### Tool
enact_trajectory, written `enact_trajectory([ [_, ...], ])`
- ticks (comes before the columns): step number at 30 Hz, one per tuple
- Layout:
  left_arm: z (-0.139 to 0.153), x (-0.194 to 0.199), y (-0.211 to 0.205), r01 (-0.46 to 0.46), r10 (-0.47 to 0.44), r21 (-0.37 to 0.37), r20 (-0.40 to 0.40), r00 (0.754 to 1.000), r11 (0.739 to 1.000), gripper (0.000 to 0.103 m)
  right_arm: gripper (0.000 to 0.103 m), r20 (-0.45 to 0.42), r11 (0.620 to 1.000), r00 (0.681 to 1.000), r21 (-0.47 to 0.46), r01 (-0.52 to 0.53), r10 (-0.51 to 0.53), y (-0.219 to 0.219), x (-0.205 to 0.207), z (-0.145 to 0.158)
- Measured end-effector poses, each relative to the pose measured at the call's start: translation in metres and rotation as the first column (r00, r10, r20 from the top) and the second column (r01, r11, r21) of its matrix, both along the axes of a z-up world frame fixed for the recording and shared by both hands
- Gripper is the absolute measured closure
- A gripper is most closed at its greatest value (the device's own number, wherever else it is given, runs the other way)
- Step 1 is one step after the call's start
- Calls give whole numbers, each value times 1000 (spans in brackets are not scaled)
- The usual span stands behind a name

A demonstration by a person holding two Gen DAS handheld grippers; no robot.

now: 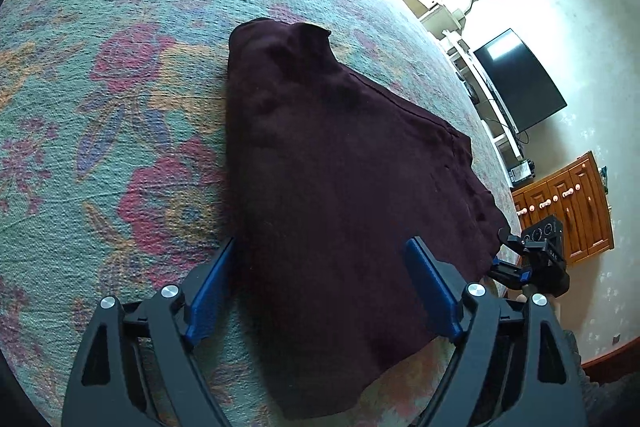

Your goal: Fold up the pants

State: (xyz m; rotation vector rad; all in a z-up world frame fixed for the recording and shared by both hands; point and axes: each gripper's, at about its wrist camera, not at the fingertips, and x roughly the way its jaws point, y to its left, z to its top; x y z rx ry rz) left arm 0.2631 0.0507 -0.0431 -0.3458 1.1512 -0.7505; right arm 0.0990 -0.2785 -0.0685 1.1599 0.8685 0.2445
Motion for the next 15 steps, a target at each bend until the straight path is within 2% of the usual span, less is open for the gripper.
enact_trajectory([
  [3,2,-4,-8,12,-12,32,16,1000,999,20,45,13,999,1000,-41,-22,22,12,7,1],
  [4,3,-6,-12,13,-15,54,30,999,998,20,52,14,998,999,-57,-39,39,16,11,2],
  [5,4,-9,-18,14,-18,82,44,999,997,24,63,13,997,998,-56,-61,62,20,14,2],
  [6,5,-12,-22,13,-20,120,61,998,993,37,65,15,995,998,-72,-64,65,22,17,5],
  [7,4,-14,-25,4,-16,148,79,997,989,43,67,20,993,997,-94,-75,77,22,18,8],
  [9,6,-18,-22,-31,16,165,96,995,986,65,70,42,987,994,-130,-98,104,20,22,19],
  [12,6,-19,-17,-82,71,147,78,994,986,76,72,70,977,987,-170,-129,142,23,30,37],
  [15,2,-18,-12,-100,90,135,74,993,986,77,72,61,978,987,-158,-136,147,20,30,27],
])
